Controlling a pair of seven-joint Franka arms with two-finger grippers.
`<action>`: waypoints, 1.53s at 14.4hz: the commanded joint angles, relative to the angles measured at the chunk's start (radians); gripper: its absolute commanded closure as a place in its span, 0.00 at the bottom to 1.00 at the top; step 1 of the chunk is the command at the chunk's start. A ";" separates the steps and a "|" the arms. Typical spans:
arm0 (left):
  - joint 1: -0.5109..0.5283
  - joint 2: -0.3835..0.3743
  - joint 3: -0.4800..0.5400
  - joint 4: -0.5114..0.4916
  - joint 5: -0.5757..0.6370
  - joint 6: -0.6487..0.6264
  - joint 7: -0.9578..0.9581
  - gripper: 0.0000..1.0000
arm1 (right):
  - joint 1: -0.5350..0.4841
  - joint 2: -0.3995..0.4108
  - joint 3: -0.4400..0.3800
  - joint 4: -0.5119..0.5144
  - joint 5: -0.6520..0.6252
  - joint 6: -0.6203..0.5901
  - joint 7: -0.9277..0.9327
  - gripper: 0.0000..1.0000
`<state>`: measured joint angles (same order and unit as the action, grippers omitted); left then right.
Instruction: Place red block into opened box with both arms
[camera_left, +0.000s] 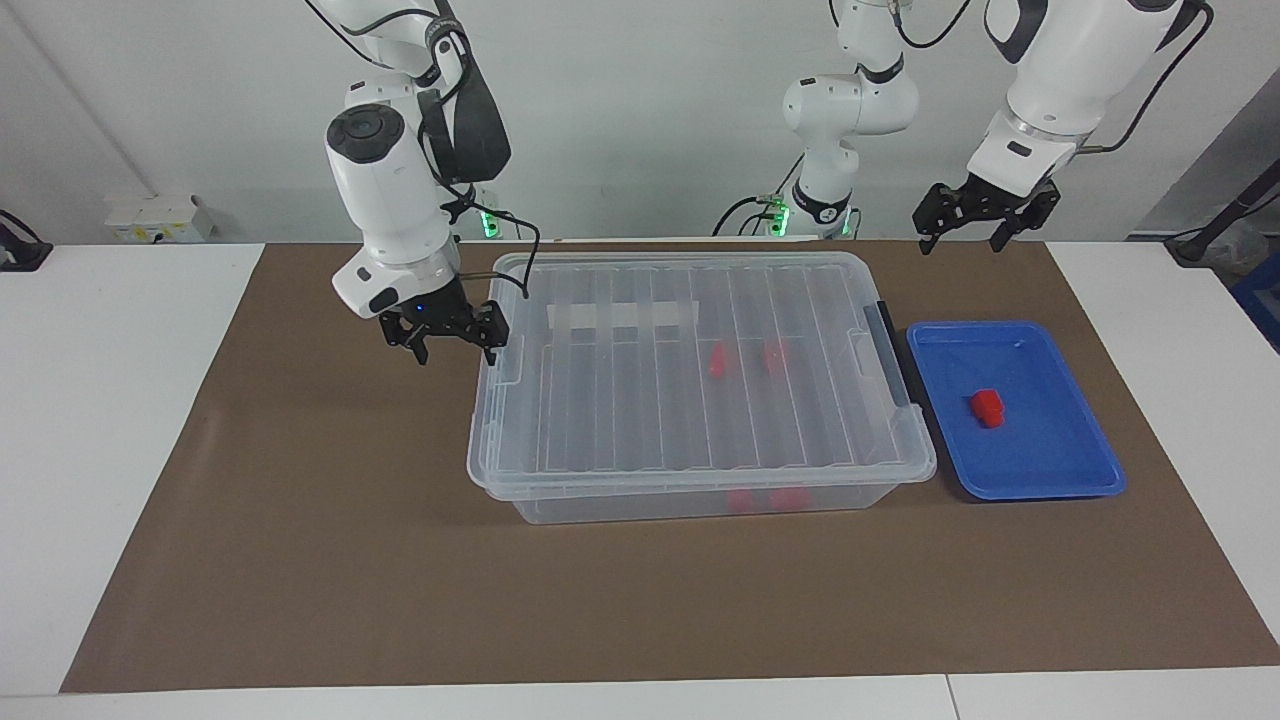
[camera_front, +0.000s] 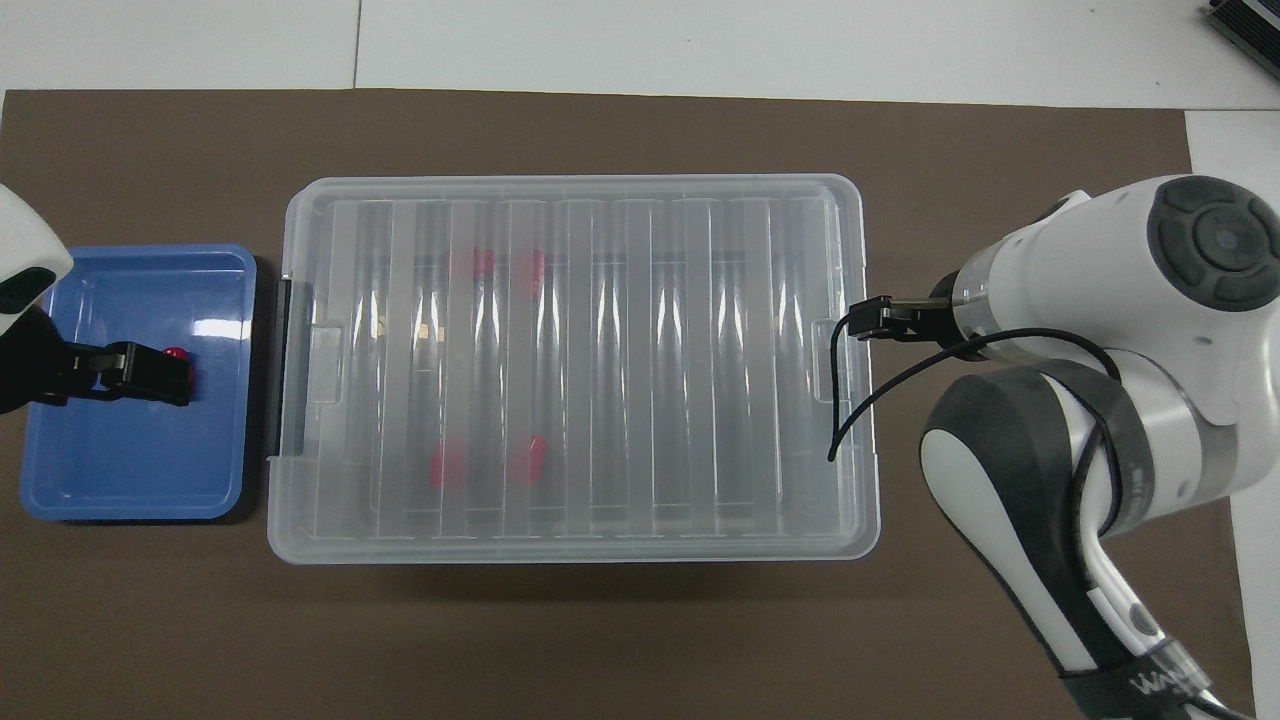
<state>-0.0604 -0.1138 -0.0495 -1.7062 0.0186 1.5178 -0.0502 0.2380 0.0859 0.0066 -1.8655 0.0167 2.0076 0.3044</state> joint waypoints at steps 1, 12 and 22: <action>0.008 -0.014 -0.004 -0.003 0.003 -0.015 -0.007 0.00 | 0.023 0.006 -0.002 -0.018 0.002 0.023 0.027 0.00; 0.011 -0.014 -0.003 -0.003 0.003 -0.016 0.001 0.00 | -0.041 -0.003 -0.004 -0.046 -0.003 0.025 -0.020 0.00; 0.080 -0.030 -0.001 -0.033 0.004 0.007 0.116 0.00 | -0.192 -0.002 -0.004 -0.049 -0.003 0.025 -0.172 0.00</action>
<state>-0.0338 -0.1178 -0.0469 -1.7106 0.0191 1.5152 -0.0112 0.0898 0.1020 -0.0068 -1.8884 0.0150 2.0143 0.1582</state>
